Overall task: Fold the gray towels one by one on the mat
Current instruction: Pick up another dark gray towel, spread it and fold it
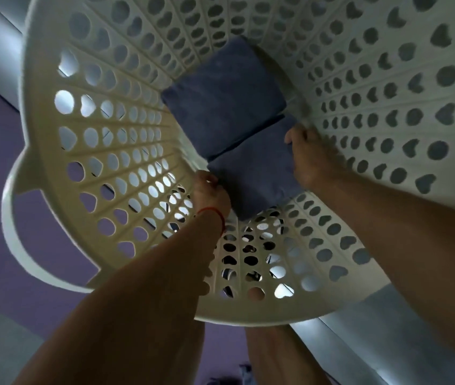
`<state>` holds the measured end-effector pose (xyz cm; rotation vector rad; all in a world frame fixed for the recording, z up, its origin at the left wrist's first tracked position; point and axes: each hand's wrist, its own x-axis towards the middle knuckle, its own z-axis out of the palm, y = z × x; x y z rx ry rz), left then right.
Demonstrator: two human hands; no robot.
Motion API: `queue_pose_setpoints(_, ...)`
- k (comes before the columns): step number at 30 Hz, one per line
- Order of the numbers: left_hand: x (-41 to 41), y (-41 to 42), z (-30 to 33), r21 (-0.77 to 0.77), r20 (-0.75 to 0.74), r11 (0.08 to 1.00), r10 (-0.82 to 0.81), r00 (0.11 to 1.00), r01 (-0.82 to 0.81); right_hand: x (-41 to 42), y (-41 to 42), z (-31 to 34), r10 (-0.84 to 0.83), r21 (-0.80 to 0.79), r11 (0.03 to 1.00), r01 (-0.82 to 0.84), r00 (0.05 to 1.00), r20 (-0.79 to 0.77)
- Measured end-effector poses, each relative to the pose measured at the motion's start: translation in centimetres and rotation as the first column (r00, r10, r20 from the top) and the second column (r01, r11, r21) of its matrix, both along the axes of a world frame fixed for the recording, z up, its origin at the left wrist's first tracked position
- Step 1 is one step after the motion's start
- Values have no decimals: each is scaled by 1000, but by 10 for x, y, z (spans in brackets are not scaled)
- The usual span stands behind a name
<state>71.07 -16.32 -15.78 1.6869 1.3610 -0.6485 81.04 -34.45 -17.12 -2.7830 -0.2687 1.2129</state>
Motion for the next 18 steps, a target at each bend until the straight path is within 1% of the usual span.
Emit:
queue_pose_setpoints(2, 0, 4, 10, 37, 23, 999, -20, 1000, 19, 5, 4, 5, 113, -103, 988, -114, 993, -12)
queue_pose_setpoints(3, 2, 5, 15, 59, 23, 997, -45, 999, 43, 6, 7, 9, 209, -145, 968, -205, 978, 12)
queue_pose_setpoints(4, 2, 7, 18, 123, 42, 987, -110, 993, 104, 5, 9, 12, 324, -167, 934, -315, 946, 27)
queue_pose_setpoints(5, 1, 9, 17, 205, 69, 949, -259, 963, 241, 3, 9, 15, 431, -177, 890, -421, 902, 21)
queue_pose_setpoints(6, -1, 9, 15, 298, 106, 854, -474, 874, 427, 0, 9, 16, 522, -182, 838, -514, 853, -2)
queue_pose_setpoints(7, -3, 7, 13, 384, 126, 698, -688, 714, 605, -2, 8, 16, 591, -207, 788, -580, 806, -9)
queue_pose_setpoints(8, -7, 4, 7, 430, 113, 518, -843, 525, 739, -2, 8, 15, 639, -231, 747, -624, 769, -8)
queue_pose_setpoints(9, -9, 3, -1, 429, 75, 361, -928, 366, 828, -2, 7, 10, 674, -248, 715, -653, 739, -3)
queue_pose_setpoints(10, -10, 1, -8, 379, 13, 256, -963, 271, 889, -2, 6, 2, 695, -251, 695, -673, 719, -2)
queue_pose_setpoints(11, -11, 0, -15, 318, -57, 198, -972, 227, 927, -3, 4, -8, 693, -234, 701, -674, 721, 1)
queue_pose_setpoints(13, -16, -2, -27, 234, -163, 130, -972, 171, 963, -2, 7, -22, 652, -193, 742, -642, 758, -13)
queue_pose_setpoints(15, -16, -7, -32, 202, -230, 60, -967, 107, 977, 0, 9, -30, 614, -186, 770, -611, 788, -44)
queue_pose_setpoints(16, -14, -9, -31, 182, -253, 50, -963, 96, 982, 1, 11, -29, 609, -189, 771, -608, 791, -59)
queue_pose_setpoints(18, -6, -11, -18, 135, -257, 86, -959, 118, 987, 1, 16, -15, 622, -211, 753, -623, 779, -76)
